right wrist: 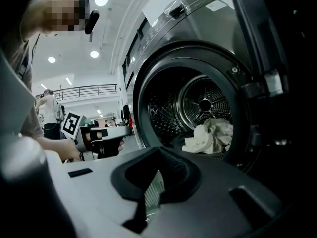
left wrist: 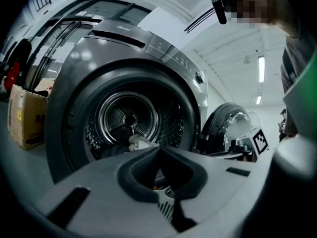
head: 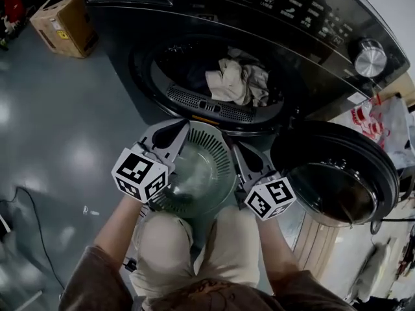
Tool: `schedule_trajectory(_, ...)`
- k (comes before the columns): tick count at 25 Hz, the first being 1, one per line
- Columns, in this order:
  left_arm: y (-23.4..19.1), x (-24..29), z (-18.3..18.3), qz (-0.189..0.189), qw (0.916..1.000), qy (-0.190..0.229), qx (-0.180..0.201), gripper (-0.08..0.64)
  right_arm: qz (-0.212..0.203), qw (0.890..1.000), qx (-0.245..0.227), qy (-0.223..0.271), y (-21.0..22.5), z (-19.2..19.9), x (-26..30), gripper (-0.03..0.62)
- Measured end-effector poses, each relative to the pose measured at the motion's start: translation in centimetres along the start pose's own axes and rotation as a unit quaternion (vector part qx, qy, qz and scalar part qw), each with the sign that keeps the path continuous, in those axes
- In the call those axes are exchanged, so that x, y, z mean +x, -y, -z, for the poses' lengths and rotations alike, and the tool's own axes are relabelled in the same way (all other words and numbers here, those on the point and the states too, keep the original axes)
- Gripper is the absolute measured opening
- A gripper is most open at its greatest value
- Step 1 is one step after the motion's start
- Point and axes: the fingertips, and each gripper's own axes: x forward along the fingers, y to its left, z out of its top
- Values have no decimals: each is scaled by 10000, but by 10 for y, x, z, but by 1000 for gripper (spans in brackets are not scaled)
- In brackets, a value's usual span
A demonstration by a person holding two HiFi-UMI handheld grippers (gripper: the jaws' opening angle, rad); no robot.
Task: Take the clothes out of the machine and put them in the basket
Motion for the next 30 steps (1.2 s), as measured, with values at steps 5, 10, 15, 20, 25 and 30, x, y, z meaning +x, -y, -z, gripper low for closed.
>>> schedule_trajectory(5,9,-1,6,-23,9999,73,116,5,-77,9997,-212,9,3,11,-7,-3)
schedule_trajectory(10,17,2,11,-74,9999,84,128,5,17,9998,-33,175,11,18,-13,-3)
schedule_trajectory(15,18,6,17,-160,9997,104,136,6,30,9995,-89,301,11,19,-16,-3)
schedule_trajectory(20,20,11,16,-148,9996,174,155,131,2,9991,-238,337,10,17,-18,-3)
schedule_trajectory(25,21,28,21,-11,9995,118,307,382,-27,9989,-366,293,3,17,-17,-3)
schedule_trajectory(30,10,68,37,42,9983,-81,575,404,84,9989,-339,318,10,16,-25,-3)
